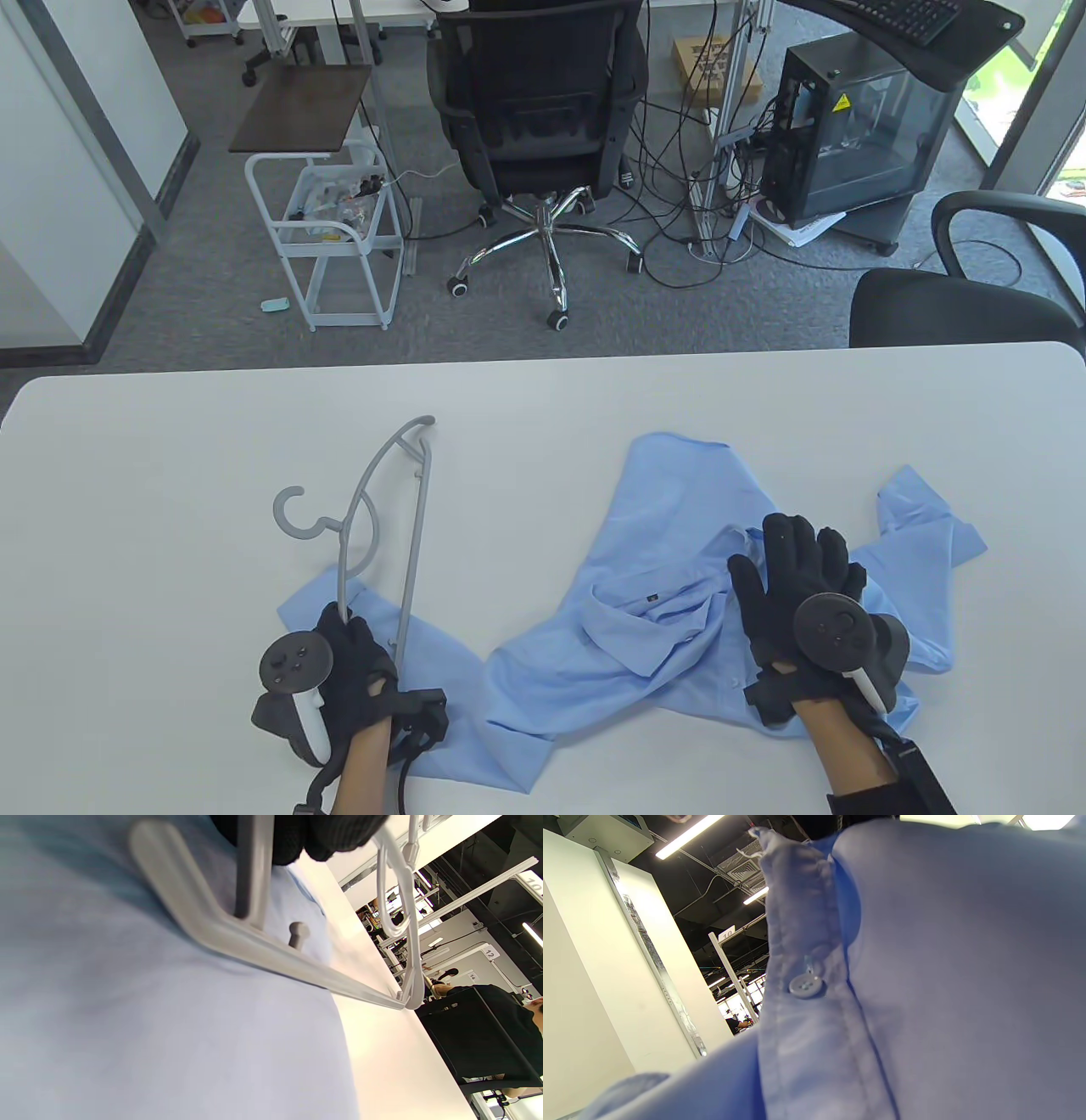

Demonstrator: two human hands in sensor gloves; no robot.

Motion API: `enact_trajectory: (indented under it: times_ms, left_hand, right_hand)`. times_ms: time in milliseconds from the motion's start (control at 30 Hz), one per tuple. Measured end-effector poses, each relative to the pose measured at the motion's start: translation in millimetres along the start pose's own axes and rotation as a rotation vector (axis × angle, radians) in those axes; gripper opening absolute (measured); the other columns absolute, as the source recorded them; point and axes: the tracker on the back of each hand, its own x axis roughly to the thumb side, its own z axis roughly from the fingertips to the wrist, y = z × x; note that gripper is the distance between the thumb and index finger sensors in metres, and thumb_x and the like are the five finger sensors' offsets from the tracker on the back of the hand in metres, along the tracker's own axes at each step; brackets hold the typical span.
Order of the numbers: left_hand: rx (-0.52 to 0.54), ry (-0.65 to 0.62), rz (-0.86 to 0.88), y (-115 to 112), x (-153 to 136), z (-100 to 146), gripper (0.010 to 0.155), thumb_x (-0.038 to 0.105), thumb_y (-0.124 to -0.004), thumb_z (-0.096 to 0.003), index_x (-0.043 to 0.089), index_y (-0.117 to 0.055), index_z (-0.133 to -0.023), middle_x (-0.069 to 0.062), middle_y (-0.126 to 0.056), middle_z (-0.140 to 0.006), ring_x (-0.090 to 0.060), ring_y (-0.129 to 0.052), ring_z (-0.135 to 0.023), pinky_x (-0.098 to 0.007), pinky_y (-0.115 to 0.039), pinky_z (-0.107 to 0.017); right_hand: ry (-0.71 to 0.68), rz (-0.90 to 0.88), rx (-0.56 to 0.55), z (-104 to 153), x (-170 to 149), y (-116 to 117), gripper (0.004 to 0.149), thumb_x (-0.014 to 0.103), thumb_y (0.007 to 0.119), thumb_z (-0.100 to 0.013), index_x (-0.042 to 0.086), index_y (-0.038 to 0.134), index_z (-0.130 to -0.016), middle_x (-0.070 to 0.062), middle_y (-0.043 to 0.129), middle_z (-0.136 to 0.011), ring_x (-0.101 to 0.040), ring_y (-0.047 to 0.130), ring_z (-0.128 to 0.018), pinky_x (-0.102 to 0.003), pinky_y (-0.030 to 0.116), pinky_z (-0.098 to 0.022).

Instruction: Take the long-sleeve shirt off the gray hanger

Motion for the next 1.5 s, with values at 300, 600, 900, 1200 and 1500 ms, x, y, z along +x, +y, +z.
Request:
enact_trajectory:
  times_ms: [300, 600, 900, 1200, 1500]
  left_hand:
    - [-0.016, 0.073, -0.018, -0.8, -3.2, -6.3, 0.055, 0.038, -0.064, -0.0575, 0.029, -0.052, -0.111, -0.001, -0.02, -0.121, -0.03, -0.016, -0.114, -0.055, -0.008, -0.079]
    - [-0.045, 0.11, -0.03, -1.9, -5.1, -13.0, 0.057, 0.035, -0.064, -0.0581, 0.029, -0.048, -0.112, 0.003, -0.012, -0.121, -0.026, -0.008, -0.113, -0.052, -0.004, -0.078]
    - [-0.052, 0.14, -0.069, -3.4, -5.4, -17.6, 0.059, 0.033, -0.065, -0.0583, 0.033, -0.045, -0.114, 0.005, -0.009, -0.12, -0.024, -0.005, -0.112, -0.05, -0.002, -0.078]
    - [-0.136, 0.147, -0.131, -5.5, -8.4, -25.4, 0.065, 0.03, -0.061, -0.0586, 0.041, -0.028, -0.113, 0.002, 0.01, -0.115, -0.028, 0.011, -0.106, -0.049, 0.004, -0.073]
    - [-0.158, 0.113, -0.12, -0.7, -10.8, -29.3, 0.064, 0.032, -0.064, -0.0581, 0.036, -0.034, -0.114, 0.0, 0.008, -0.115, -0.03, 0.011, -0.105, -0.051, 0.003, -0.072]
  right_hand:
    - [0.008, 0.003, 0.01, 0.0, -1.3, 0.9, 0.078, 0.059, 0.055, -0.064, 0.002, 0.045, -0.116, -0.037, 0.043, -0.115, -0.073, 0.025, -0.098, -0.087, 0.016, -0.054]
    - [0.017, 0.003, 0.02, -0.7, -1.9, 1.6, 0.078, 0.058, 0.055, -0.064, 0.002, 0.044, -0.116, -0.036, 0.043, -0.115, -0.073, 0.025, -0.098, -0.087, 0.016, -0.054]
    - [0.025, -0.004, 0.028, -0.8, -1.9, 1.4, 0.077, 0.058, 0.055, -0.064, 0.002, 0.045, -0.116, -0.037, 0.043, -0.114, -0.073, 0.026, -0.098, -0.087, 0.017, -0.054]
    - [0.04, -0.013, 0.028, -1.2, -3.7, 1.1, 0.077, 0.057, 0.056, -0.064, 0.002, 0.045, -0.116, -0.037, 0.043, -0.114, -0.073, 0.026, -0.098, -0.087, 0.016, -0.054]
    - [0.033, -0.014, 0.036, -0.5, -2.3, 1.9, 0.076, 0.057, 0.056, -0.064, 0.002, 0.046, -0.116, -0.037, 0.044, -0.114, -0.073, 0.027, -0.098, -0.087, 0.017, -0.054]
